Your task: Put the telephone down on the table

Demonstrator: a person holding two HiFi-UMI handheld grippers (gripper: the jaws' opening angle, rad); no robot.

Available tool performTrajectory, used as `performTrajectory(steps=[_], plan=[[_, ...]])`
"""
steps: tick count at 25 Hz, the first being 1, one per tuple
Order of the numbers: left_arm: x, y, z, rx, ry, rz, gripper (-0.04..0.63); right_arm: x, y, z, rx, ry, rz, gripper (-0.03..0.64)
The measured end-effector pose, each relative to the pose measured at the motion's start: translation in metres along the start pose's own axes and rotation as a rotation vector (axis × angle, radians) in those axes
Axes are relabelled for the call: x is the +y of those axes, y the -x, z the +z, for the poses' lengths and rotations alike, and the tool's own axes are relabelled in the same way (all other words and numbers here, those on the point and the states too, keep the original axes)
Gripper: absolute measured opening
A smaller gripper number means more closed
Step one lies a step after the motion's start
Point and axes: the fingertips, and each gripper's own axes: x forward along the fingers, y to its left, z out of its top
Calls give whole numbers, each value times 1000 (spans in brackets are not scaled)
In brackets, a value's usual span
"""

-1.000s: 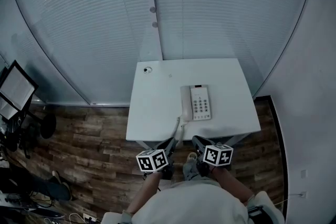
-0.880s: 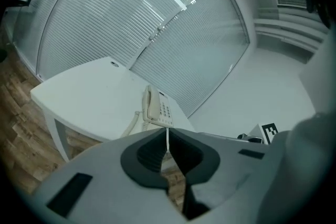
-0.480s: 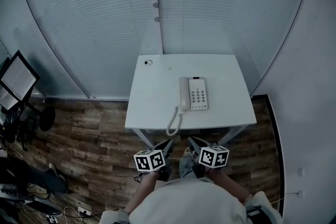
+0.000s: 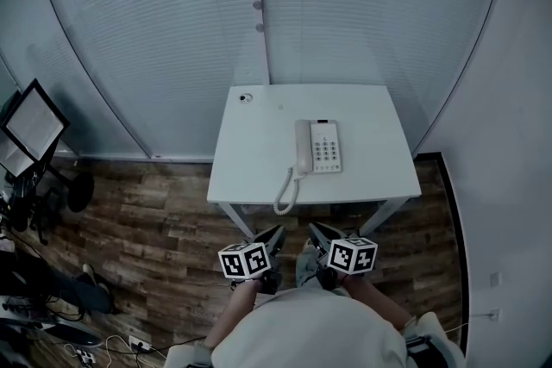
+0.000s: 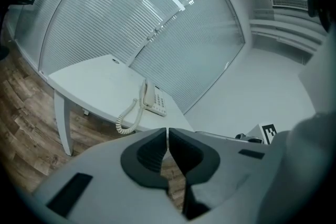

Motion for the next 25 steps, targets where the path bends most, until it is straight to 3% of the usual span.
performTrajectory(steps=[7,25], plan=[[-8,-2,-5,5,-7,-13,31,-4,6,-6,1,-48,21,20],[-5,1,-16,12,43,-14,31,-4,14,-11,5,-42,28,20]])
